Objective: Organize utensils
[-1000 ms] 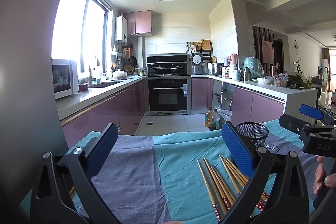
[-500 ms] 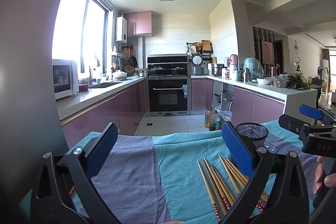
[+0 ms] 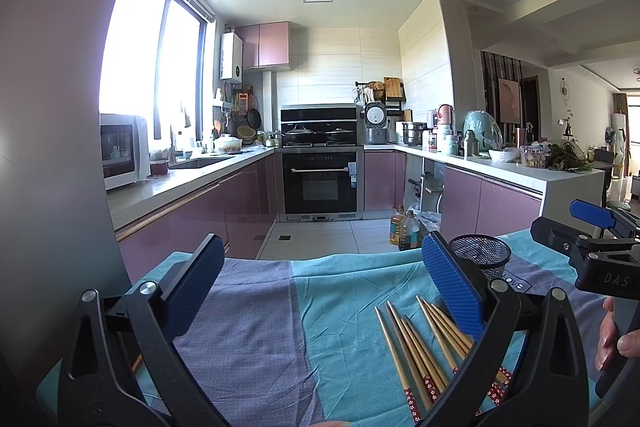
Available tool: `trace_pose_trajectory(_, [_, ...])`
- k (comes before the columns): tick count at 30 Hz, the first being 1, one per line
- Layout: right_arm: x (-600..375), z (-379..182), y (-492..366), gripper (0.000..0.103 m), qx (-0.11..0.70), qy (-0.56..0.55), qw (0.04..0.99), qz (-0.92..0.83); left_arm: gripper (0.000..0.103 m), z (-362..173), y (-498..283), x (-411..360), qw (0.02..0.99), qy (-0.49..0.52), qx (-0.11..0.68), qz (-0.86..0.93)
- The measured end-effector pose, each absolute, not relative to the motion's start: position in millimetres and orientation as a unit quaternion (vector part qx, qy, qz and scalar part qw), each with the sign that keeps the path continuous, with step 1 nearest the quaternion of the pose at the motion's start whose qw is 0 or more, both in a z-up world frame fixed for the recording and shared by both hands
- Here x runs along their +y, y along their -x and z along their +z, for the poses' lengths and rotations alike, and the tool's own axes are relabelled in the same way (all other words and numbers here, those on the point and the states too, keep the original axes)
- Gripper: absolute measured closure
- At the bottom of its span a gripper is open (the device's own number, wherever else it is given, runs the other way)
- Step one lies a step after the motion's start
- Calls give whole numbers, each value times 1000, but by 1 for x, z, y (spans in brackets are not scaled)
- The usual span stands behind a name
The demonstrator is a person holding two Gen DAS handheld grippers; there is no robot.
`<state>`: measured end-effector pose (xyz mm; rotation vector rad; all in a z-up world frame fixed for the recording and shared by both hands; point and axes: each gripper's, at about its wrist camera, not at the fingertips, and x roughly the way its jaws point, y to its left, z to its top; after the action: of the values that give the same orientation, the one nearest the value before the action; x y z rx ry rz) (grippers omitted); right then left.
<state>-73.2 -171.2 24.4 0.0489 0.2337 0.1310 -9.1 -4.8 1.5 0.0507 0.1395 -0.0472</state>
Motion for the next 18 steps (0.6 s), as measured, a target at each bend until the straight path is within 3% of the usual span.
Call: trace_pose_trajectory(18, [-171, 23, 74, 6, 118, -24, 991, 66, 6, 0, 9, -5, 997, -24, 69, -23])
